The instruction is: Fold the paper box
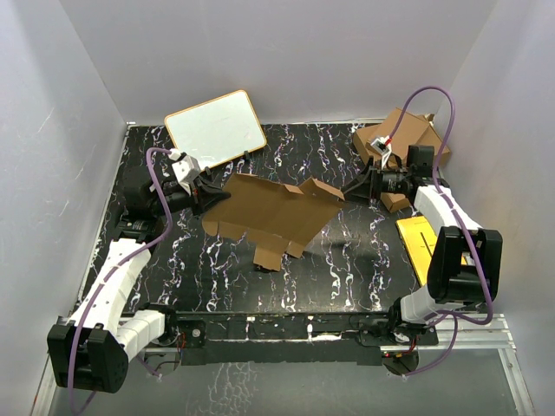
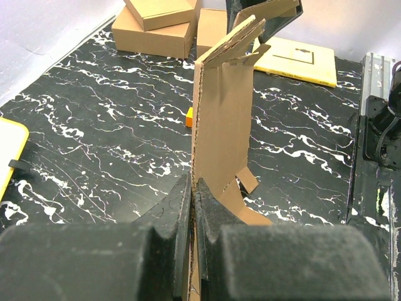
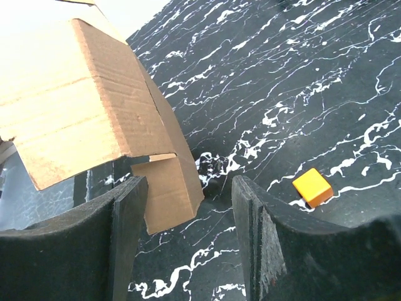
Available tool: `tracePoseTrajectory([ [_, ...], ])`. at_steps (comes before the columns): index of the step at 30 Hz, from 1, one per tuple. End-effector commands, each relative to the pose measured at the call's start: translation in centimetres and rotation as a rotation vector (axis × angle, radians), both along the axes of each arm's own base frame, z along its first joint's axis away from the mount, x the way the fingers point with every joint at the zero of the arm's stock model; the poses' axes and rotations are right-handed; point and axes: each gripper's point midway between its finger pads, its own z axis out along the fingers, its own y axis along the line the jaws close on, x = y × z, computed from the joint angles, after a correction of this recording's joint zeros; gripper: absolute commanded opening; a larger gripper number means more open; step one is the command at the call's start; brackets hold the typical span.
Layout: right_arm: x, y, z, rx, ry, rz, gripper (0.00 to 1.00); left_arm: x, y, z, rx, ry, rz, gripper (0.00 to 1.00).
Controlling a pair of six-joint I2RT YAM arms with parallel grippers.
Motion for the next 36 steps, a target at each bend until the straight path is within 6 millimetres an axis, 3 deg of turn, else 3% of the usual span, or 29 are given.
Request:
tracePoseTrajectory([
  [1,-0.3,0.4,1.3,0.026,-0.083,0.045,0.61,-0.1,0.0,1.2,-0.008,-0.051,-0.014,0.00],
  [9,0.4,0.8,-0.5,-0.009,-0.043,0.021,0.61,-0.1,-0.1,1.4,-0.013,-0.054,-0.021,0.00],
  [25,-0.6,2.4,-2.2,-0.011,-0.015,0.087,0.64,0.0,0.2,1.3,-0.012,-0.058,-0.010,0.00],
  [36,-1.0,3.3,-4.0,-0.034,0.011,0.131,0.60,0.0,0.3,1.4,-0.017,-0.060,-0.014,0.00],
])
